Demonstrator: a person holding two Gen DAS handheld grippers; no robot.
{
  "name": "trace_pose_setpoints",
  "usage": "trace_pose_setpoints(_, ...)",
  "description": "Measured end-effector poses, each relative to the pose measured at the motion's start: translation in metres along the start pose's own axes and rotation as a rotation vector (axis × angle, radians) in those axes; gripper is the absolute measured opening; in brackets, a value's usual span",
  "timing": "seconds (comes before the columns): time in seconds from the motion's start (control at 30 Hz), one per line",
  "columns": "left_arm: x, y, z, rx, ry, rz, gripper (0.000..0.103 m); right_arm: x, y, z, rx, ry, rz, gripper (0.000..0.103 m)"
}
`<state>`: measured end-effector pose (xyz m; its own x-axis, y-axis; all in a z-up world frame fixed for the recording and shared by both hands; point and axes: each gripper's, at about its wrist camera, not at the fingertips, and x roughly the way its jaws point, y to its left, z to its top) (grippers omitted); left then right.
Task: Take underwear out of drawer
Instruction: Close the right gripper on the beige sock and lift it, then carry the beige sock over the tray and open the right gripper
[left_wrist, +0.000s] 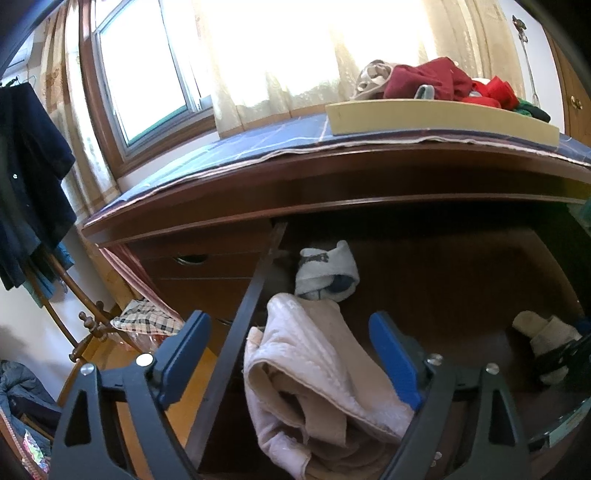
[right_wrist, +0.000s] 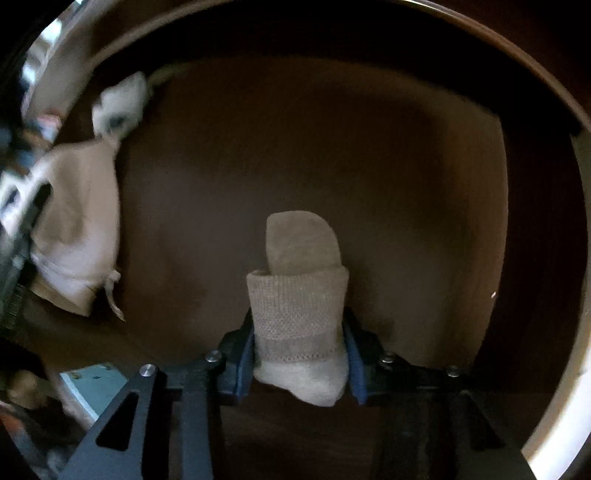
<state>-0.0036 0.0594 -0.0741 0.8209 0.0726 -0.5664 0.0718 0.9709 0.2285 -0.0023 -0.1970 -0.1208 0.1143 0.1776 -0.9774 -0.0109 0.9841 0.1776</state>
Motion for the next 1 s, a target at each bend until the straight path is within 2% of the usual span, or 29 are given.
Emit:
trace_pose_setpoints(0.13, -0.001, 0.000, 0.000, 0.003, -0.002, 0.010, 0.089, -0.021, -0.016, -0.012, 0.056, -0.103, 0.103, 0.044)
trace_pose_setpoints(0.2, -0.001, 0.000, 0.000, 0.002, -0.002, 0.013, 0.089, -0.038, -0.019, -0.021, 0.072, -0.182, 0.148, 0.044)
trace_pose_setpoints(0.33, -0.002, 0.000, -0.001, 0.003, -0.009, 0.021, 0.089, -0.080, -0.020, -0.026, 0.053, -0.337, 0.199, 0.044)
trace_pose_setpoints(0.47, -0.002, -0.001, -0.001, 0.011, -0.017, 0.033, 0.089, -0.122, 0.003, -0.028, 0.016, -0.462, 0.214, 0.044)
trace_pose_setpoints(0.67, -0.003, -0.001, -0.001, 0.006, -0.024, 0.033, 0.089, -0.170, 0.024, -0.027, -0.043, -0.568, 0.229, 0.044)
trace_pose_setpoints(1.0, -0.006, 0.000, -0.001, 0.007, -0.036, 0.032, 0.089, -0.200, 0.097, 0.031, -0.141, -0.691, 0.232, 0.044)
